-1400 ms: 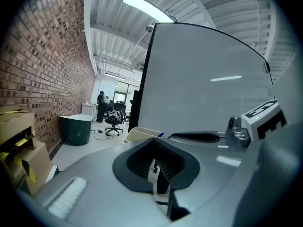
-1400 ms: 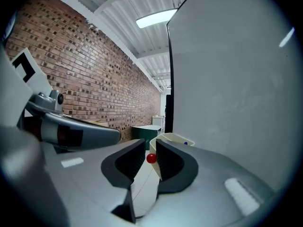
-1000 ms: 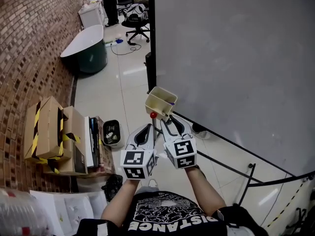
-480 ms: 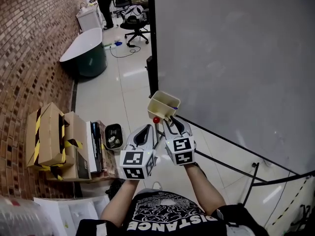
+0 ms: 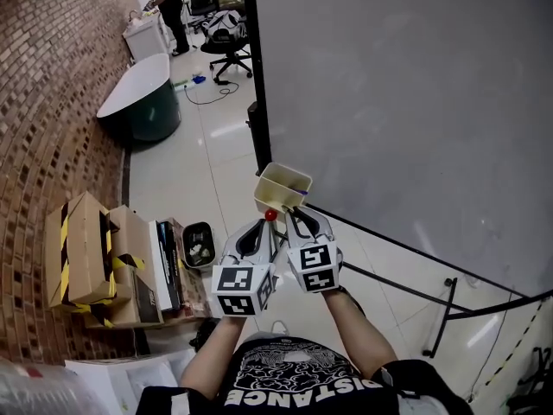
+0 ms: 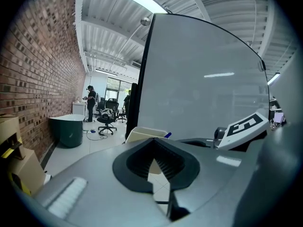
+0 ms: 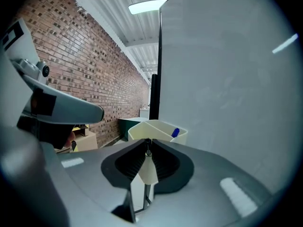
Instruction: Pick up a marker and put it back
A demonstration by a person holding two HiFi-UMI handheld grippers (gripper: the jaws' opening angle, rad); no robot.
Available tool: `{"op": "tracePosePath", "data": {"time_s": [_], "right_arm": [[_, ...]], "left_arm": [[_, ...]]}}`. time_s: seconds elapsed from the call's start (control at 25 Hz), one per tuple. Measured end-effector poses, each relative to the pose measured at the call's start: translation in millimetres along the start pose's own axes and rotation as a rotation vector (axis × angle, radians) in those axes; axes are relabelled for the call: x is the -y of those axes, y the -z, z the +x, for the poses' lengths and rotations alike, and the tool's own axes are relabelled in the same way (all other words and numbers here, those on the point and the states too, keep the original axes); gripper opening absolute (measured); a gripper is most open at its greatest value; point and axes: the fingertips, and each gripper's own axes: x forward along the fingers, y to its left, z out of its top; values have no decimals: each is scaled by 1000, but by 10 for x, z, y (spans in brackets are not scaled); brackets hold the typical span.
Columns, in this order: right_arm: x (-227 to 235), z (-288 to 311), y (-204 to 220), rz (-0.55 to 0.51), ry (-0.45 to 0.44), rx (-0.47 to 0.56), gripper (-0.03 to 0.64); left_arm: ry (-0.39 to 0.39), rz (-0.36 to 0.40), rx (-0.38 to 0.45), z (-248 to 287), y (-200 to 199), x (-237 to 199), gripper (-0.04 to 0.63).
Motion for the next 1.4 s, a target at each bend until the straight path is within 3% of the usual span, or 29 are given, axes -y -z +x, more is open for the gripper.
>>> {"op": "tracePosePath", "data": {"time_s": [0.56, 1.4], "right_arm": [[18, -350, -213, -30, 6, 59, 38], [-161, -1693, -708, -42, -34, 270, 38]], "left_arm": [[-41, -11, 33, -220, 9, 112, 6], [-90, -14, 76, -971, 168, 807, 6]]}}
